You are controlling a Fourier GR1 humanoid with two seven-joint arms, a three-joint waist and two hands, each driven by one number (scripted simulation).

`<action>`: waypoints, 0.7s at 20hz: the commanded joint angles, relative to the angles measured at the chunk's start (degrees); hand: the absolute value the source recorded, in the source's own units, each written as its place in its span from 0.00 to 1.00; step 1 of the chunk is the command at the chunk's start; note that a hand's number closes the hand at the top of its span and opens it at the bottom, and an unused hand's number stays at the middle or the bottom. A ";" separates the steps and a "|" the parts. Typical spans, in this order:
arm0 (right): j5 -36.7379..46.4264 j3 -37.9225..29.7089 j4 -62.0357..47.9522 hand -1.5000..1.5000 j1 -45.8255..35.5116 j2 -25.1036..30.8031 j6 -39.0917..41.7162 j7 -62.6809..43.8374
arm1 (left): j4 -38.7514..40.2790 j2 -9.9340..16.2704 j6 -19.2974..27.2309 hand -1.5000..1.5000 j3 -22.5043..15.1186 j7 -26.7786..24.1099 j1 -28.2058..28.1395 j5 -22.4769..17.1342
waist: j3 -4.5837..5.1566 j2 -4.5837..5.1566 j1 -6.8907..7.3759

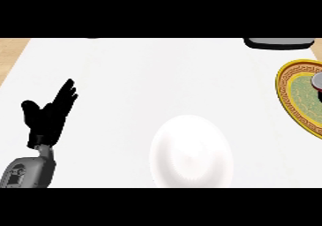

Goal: Pick the can from the plate and place it in the plate

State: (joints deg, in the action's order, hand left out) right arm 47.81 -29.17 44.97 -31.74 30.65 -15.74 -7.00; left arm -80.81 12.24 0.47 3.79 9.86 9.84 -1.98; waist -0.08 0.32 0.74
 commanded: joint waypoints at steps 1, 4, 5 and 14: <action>-6.03 -3.82 -8.21 0.00 -1.32 2.99 5.95 4.21 | 0.04 -0.73 0.13 0.50 -0.68 -2.72 -1.91 1.12 | -0.01 0.01 0.15; -6.47 -3.73 -16.33 0.00 -3.40 6.70 6.68 14.18 | -0.52 0.20 -0.11 0.50 0.40 0.46 1.00 0.26 | -0.08 0.26 0.64; -6.53 -3.32 -16.69 0.00 -3.03 4.45 3.01 16.00 | -1.94 0.97 -2.49 0.50 0.96 -0.40 -2.65 -1.25 | -0.03 0.05 0.54; -19.30 -9.76 -7.62 0.00 -4.48 2.86 4.98 35.06 | 0.18 0.86 -1.35 0.50 1.84 -0.45 -0.44 -0.56 | 0.01 -0.41 -0.85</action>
State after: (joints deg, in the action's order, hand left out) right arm 34.29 -36.28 34.83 -35.22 34.23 -13.66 20.81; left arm -81.11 13.13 -0.80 5.34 9.97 9.60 -2.53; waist -0.09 0.05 0.28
